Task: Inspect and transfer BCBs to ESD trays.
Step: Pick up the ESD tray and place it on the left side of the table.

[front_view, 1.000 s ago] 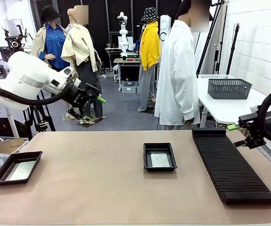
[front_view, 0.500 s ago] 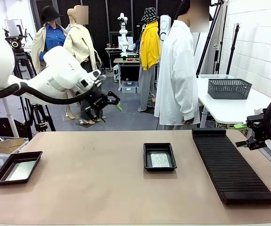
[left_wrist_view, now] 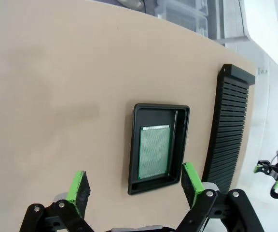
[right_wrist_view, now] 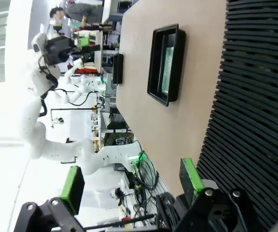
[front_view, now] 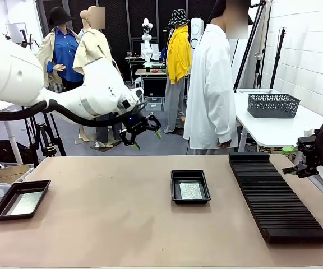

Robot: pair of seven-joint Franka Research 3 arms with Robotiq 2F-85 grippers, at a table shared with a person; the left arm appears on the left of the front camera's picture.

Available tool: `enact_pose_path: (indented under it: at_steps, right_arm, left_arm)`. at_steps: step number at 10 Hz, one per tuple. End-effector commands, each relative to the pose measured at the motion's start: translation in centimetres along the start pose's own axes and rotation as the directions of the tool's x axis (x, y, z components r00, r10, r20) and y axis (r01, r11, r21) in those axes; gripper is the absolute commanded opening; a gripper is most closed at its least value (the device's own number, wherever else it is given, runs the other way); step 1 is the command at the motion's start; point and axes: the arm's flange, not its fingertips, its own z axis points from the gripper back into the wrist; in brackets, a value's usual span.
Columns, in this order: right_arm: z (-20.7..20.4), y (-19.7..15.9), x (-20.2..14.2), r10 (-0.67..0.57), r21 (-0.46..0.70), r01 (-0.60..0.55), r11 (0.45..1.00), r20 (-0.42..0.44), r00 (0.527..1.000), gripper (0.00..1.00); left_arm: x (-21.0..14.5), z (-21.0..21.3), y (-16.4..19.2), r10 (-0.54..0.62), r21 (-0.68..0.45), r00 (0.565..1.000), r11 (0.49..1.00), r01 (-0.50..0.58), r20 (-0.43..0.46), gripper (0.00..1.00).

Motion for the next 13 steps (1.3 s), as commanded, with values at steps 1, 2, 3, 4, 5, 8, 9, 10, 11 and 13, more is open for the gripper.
enact_pose_path:
  at_steps: [1, 2, 3, 4, 5, 8, 9, 10, 11, 13]
  right_arm:
    - [0.0, 0.1, -0.2, 0.0, -0.003, 0.0, 1.0, 0.007, 1.0, 1.0]
    - [0.0, 0.1, -0.2, 0.0, -0.003, 0.0, 1.0, 0.007, 1.0, 1.0]
    - [0.0, 0.1, -0.2, 0.0, -0.003, 0.0, 1.0, 0.007, 1.0, 1.0]
    - [0.0, 0.1, -0.2, 0.0, -0.003, 0.0, 1.0, 0.007, 1.0, 1.0]
    - [0.0, 0.1, -0.2, 0.0, -0.003, 0.0, 1.0, 0.007, 1.0, 1.0]
    - [0.0, 0.1, -0.2, 0.0, -0.003, 0.0, 1.0, 0.007, 1.0, 1.0]
    - [0.0, 0.1, -0.2, 0.0, -0.003, 0.0, 1.0, 0.007, 1.0, 1.0]
    - [0.0, 0.1, -0.2, 0.0, -0.003, 0.0, 1.0, 0.007, 1.0, 1.0]
    - [0.0, 0.1, -0.2, 0.0, -0.003, 0.0, 1.0, 0.007, 1.0, 1.0]
    - [0.0, 0.1, -0.2, 0.0, -0.003, 0.0, 1.0, 0.007, 1.0, 1.0]
  left_arm:
    - [0.3, -2.0, -1.5, 0.015, 0.045, 0.998, 0.999, -0.018, 0.067, 1.0]
    - [0.1, -3.1, -2.0, 0.039, 0.046, 0.997, 0.998, -0.042, 0.074, 1.0]
    - [0.1, -4.6, -2.4, 0.042, 0.06, 0.998, 0.997, -0.045, 0.05, 1.0]
    - [0.1, -6.0, -2.7, 0.026, 0.071, 0.999, 0.997, -0.028, 0.033, 1.0]
    - [-0.1, -7.1, -3.1, 0.011, 0.085, 1.0, 0.996, -0.012, 0.013, 1.0]
    - [-0.4, -10.4, -4.4, -0.052, 0.095, 0.998, 0.994, 0.056, -0.044, 1.0]
    - [-0.5, -11.2, -4.4, -0.078, 0.116, 0.994, 0.989, 0.086, -0.074, 1.0]
    - [-0.7, -12.2, -4.4, -0.094, 0.124, 0.989, 0.986, 0.108, -0.112, 1.0]
    - [-1.1, -13.2, -4.6, -0.117, 0.135, 0.984, 0.981, 0.136, -0.137, 1.0]
    - [-1.8, -14.9, -4.7, -0.164, 0.172, 0.974, 0.967, 0.191, -0.158, 1.0]
